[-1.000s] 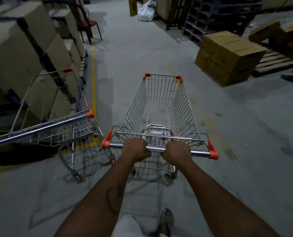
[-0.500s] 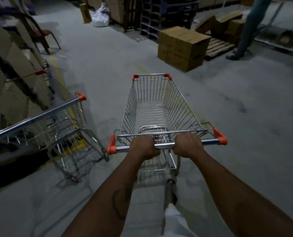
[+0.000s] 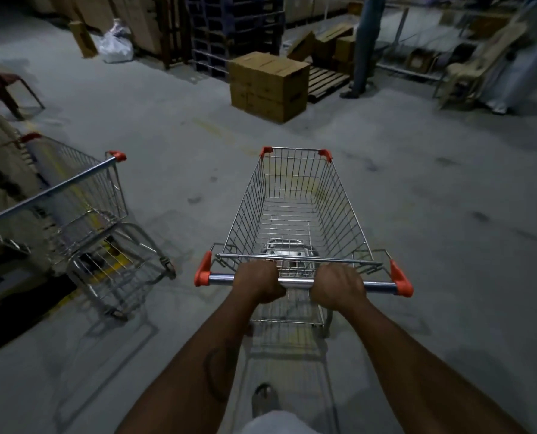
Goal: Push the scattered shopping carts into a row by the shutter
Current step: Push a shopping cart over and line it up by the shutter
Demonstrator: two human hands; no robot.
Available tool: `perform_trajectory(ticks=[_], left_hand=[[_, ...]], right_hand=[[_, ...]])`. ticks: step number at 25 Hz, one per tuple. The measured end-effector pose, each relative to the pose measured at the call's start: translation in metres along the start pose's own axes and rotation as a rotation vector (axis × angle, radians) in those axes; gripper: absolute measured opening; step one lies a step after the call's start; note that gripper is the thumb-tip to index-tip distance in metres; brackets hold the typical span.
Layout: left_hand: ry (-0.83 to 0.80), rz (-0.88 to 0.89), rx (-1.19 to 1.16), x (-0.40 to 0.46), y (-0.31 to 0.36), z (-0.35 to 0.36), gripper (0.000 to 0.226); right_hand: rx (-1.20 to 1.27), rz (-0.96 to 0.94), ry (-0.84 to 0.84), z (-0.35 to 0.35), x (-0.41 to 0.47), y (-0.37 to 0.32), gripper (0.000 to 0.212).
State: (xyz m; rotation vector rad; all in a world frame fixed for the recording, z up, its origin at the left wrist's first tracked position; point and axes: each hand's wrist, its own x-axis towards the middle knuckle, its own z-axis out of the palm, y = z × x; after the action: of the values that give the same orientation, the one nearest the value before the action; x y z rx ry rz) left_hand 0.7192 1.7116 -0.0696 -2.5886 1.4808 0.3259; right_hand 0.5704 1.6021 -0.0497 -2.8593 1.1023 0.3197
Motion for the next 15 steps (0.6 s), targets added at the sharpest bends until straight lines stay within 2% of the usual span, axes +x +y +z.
perform_trajectory(ticks=[5, 8, 15], left_hand=[[0.025, 0.093, 0.066, -0.087, 0.084, 0.02, 0.035], [-0.006, 0.147, 0.094, -0.139, 0.126, 0.03, 0.034], [-0.002, 0.338, 0.13, -0.228, 0.17, 0.048, 0.034]], right_hand=[[0.038, 0.087, -0.012, 0.03, -0.114, 0.051, 0.024], [0.079, 0.154, -0.019, 0.044, -0.189, 0.07, 0.023], [0.123, 0.335, -0.077, 0.064, -0.32, 0.069, 0.013]])
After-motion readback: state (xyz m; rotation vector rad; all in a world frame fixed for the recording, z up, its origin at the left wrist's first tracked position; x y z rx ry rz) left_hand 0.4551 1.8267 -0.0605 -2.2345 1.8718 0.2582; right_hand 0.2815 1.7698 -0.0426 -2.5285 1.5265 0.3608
